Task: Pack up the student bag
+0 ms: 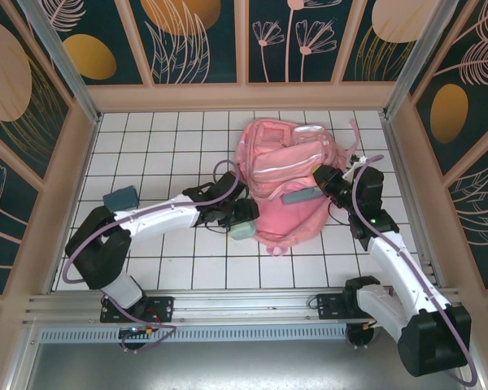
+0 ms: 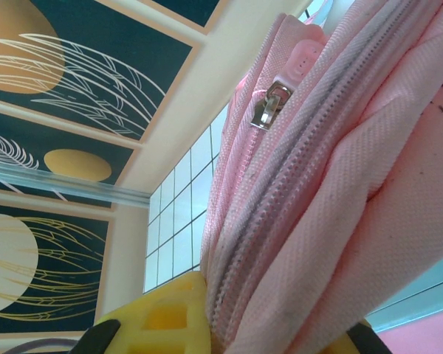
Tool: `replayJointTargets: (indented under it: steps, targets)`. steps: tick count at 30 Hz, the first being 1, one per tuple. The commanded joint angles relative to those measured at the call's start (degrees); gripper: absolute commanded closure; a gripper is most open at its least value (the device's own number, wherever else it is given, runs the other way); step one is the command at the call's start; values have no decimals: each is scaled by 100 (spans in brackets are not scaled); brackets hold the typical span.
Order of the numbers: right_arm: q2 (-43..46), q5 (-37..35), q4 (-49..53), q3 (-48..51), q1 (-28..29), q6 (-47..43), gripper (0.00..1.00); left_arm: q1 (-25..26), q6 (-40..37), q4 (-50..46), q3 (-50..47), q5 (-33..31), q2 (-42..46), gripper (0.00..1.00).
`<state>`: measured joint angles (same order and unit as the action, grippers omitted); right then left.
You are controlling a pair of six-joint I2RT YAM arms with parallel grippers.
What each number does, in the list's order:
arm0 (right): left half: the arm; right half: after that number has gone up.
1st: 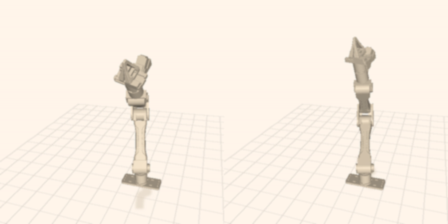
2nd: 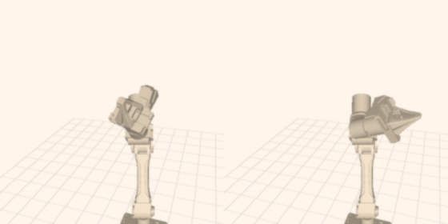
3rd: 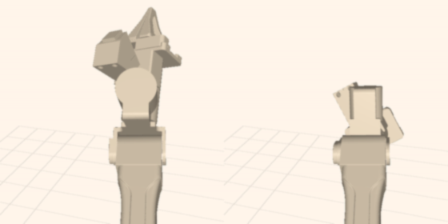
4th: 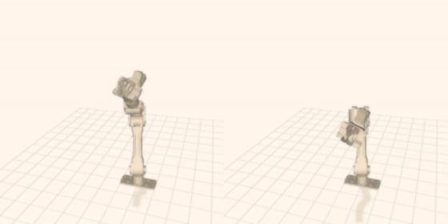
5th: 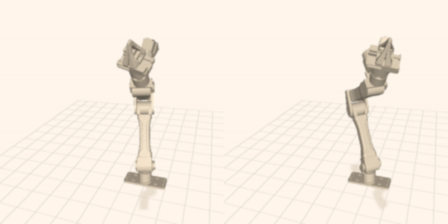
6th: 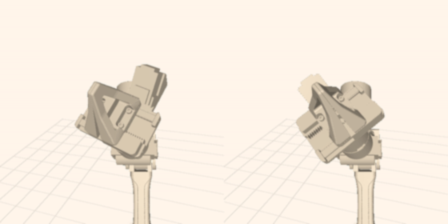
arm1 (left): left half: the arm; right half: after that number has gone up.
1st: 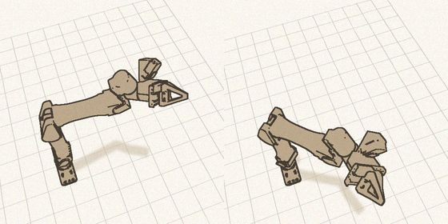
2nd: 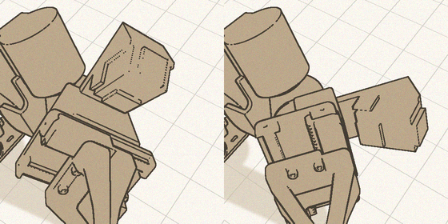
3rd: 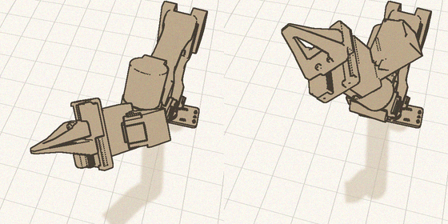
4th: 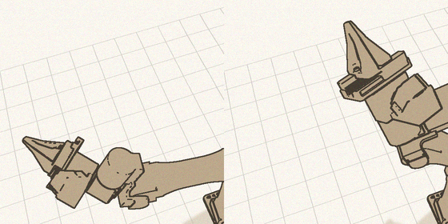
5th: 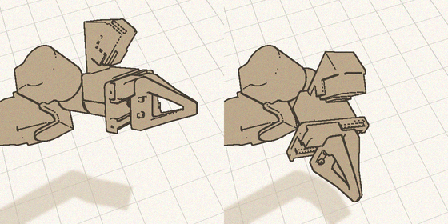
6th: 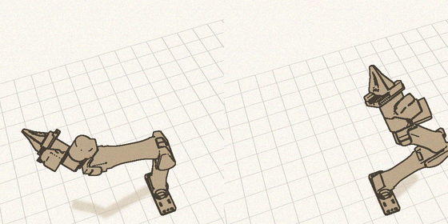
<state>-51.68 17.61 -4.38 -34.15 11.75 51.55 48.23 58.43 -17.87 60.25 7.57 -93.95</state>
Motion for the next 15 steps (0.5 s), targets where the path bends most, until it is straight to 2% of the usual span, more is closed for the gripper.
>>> replayJointTargets:
  steps: [1,5,12,15]
  targets:
    - [310,129,-555,-382,109,-128,100,51,135,1031,511,664,-369,39]
    - [334,147,-511,-391,109,-152,100,82,333,1203,924,721,-889,39]
    - [409,151,-450,-367,115,-196,100,82,843,1324,1158,107,-1252,36]
    - [405,156,-461,-369,122,-187,100,87,1341,1988,930,96,-1323,36]
